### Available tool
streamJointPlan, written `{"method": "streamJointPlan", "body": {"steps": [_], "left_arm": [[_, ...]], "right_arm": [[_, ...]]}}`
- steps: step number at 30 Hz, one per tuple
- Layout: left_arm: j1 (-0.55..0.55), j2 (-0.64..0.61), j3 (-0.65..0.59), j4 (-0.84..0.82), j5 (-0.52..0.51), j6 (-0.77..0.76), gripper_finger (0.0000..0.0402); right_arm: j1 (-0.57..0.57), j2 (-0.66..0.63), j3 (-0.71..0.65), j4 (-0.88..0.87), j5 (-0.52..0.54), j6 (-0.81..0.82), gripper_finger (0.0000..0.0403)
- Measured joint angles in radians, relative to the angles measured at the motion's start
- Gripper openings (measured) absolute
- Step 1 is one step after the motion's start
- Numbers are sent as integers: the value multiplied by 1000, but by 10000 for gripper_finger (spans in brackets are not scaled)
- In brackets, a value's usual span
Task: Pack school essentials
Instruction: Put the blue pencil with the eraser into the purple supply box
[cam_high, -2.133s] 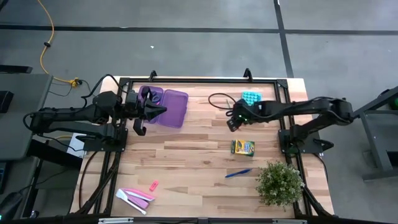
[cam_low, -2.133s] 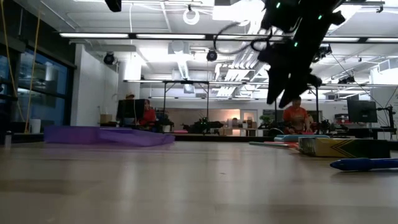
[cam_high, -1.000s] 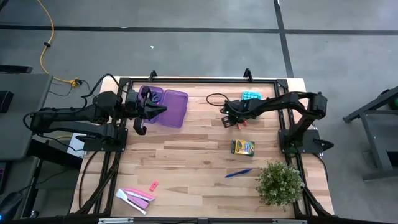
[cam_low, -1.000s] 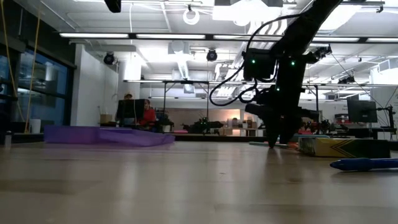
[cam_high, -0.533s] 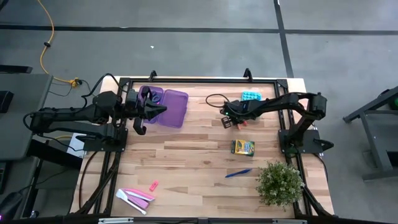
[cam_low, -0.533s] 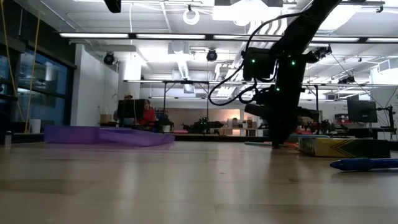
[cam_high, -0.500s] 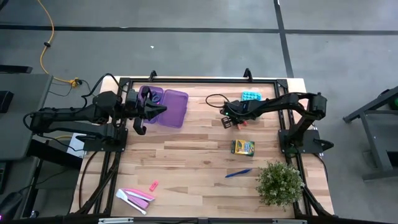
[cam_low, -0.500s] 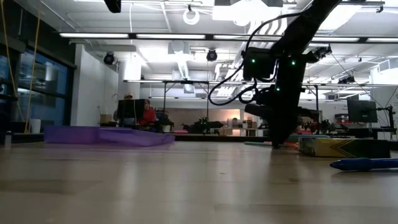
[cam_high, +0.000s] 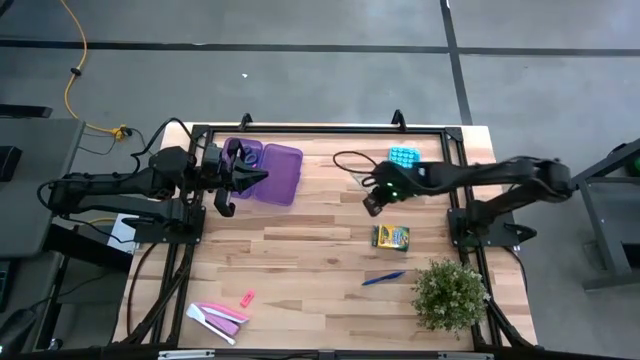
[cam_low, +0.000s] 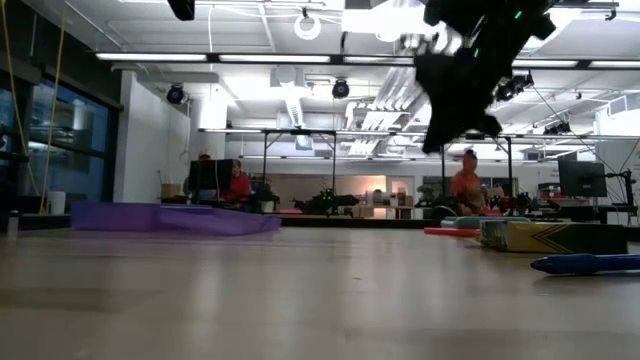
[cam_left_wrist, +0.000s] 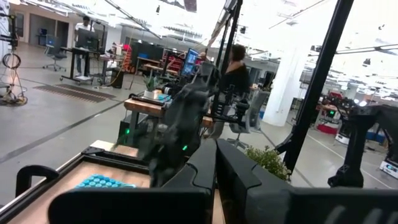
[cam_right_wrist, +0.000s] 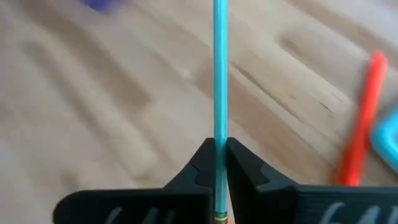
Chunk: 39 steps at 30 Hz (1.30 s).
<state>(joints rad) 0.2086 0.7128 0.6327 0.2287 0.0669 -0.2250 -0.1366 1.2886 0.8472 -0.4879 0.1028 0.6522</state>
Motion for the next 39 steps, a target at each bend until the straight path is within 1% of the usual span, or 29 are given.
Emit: {"method": "streamJointPlan", "body": {"steps": [3, 6, 9, 11, 12, 15, 18, 22, 25, 28, 39], "left_arm": [[0, 0, 0, 0, -5, 0, 0], [0, 0, 0, 0, -11, 0, 0], [0, 0, 0, 0, -24, 0, 0], [0, 0, 0, -2, -27, 0, 0], [0, 0, 0, -4, -27, 0, 0], [0, 0, 0, -15, -27, 0, 0], [0, 0, 0, -34, -27, -6, 0], [0, 0, 0, -42, -17, -9, 0], [0, 0, 0, -46, 19, -27, 0], [-1, 0, 0, -47, 34, -34, 0], [-1, 0, 0, -49, 34, -34, 0]], "right_arm": [[74, -101, -65, 165, 57, 0, 1], [149, -172, -188, 468, 131, 28, 1], [211, -188, -307, 794, 195, 46, 1], [241, -181, -346, 948, 223, 16, 1], [252, -176, -348, 990, 233, -5, 1], [269, -166, -309, 1026, 240, -70, 0], [277, -165, -231, 1033, 235, -186, 0], [275, -165, -130, 1031, 162, -369, 0], [269, -165, -74, 1012, 122, -445, 0], [265, -165, -46, 986, 107, -476, 0], [259, -165, -45, 978, 100, -470, 0]]}}
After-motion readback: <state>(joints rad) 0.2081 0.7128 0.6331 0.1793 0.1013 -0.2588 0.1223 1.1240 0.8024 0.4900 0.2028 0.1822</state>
